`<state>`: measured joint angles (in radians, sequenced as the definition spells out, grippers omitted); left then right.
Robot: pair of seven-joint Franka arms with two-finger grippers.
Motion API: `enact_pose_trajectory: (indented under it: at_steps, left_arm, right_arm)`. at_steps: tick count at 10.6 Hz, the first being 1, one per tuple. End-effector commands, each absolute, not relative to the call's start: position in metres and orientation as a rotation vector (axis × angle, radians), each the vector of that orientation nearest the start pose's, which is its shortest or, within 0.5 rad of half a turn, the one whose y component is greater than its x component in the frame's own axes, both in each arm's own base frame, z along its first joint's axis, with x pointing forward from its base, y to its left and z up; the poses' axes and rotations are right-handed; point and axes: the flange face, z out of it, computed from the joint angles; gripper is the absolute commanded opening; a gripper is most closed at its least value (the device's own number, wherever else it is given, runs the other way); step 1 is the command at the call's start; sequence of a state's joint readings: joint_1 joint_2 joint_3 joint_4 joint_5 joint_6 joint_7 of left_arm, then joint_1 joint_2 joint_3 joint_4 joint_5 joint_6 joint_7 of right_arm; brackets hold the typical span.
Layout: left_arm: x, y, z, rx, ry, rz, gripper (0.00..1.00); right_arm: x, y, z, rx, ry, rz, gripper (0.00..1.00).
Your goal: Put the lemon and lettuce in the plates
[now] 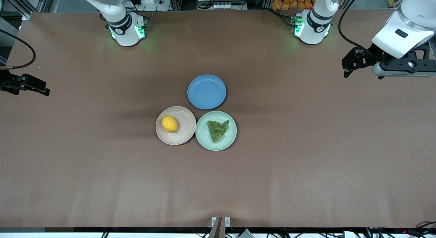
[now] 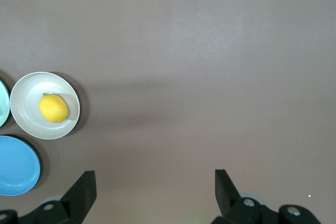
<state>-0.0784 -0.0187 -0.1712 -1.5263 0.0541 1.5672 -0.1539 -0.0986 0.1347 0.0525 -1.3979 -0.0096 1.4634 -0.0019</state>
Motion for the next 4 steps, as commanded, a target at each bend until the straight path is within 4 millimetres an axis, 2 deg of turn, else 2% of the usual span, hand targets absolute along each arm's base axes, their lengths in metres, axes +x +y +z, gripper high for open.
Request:
enact_pose_trajectory:
  at_steps: [1, 4]
  left_arm:
    - [0.532, -0.132, 0.659, -3.108, 0.124, -0.102, 1.00]
    - [0.533, -0.130, 0.658, -3.107, 0.121, -0.097, 1.00]
  right_arm:
    - [0.570, -0.029, 0.634, -3.158, 0.086, 0.102, 1.00]
    - [0.554, -0.036, 0.652, -3.163, 0.114, 0.069, 1.00]
